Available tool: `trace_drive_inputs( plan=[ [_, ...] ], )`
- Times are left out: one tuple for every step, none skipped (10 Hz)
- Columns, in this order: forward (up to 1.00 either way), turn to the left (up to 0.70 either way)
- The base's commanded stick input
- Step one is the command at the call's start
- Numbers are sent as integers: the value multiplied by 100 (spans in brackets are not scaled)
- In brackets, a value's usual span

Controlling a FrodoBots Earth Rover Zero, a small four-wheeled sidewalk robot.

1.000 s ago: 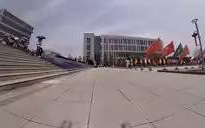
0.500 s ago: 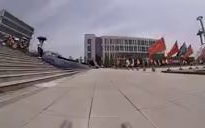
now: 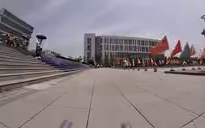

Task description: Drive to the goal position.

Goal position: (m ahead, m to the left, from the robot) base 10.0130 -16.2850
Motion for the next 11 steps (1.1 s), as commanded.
trace_drive_inputs(
  plan=[
    [100,0],
    [100,-33],
    [100,0],
    [100,-1],
    [100,-34],
    [100,-34],
    [100,-34],
    [100,-27],
    [100,0],
    [100,0],
    [100,-11]
  ],
)
